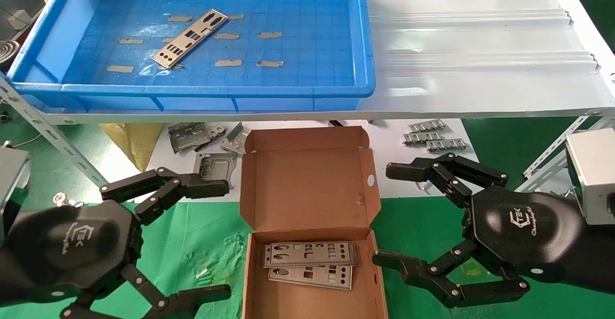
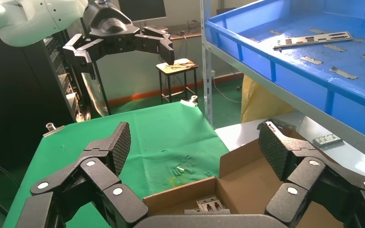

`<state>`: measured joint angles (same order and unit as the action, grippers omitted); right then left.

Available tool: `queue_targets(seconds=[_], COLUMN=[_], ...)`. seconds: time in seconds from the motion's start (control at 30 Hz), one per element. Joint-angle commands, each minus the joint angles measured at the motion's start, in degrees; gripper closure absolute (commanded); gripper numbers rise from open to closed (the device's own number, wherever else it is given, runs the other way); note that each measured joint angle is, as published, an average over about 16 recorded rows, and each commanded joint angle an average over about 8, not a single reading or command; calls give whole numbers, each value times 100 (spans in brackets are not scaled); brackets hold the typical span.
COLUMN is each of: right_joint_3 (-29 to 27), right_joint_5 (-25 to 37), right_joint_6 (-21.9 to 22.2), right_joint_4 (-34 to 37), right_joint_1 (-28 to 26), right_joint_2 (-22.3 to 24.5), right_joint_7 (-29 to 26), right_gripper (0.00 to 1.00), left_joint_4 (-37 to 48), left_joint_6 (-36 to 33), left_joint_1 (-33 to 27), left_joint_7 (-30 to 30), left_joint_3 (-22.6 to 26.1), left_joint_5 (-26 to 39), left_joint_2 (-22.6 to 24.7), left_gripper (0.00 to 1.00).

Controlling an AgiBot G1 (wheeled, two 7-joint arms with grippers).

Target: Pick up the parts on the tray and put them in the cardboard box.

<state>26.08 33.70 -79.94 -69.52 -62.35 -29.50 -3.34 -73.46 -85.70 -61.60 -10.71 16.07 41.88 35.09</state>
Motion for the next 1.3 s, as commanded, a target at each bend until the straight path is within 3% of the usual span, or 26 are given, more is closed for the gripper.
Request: queue_targets(seconds=[0.03,1.3], right_joint_3=[0,0], right_joint_5=[0,0], right_joint_6=[0,0], right_joint_4=[0,0], right_joint_1=[0,0], right_joint_2=[0,0], right_joint_7=[0,0], right_gripper=[0,0], left_joint_4=[0,0], left_joint_6=[0,0], left_joint_1=[0,0], left_joint_7=[0,0], left_joint_3=[0,0], left_joint_5=[0,0], left_joint_2=[0,0], left_gripper=[0,0])
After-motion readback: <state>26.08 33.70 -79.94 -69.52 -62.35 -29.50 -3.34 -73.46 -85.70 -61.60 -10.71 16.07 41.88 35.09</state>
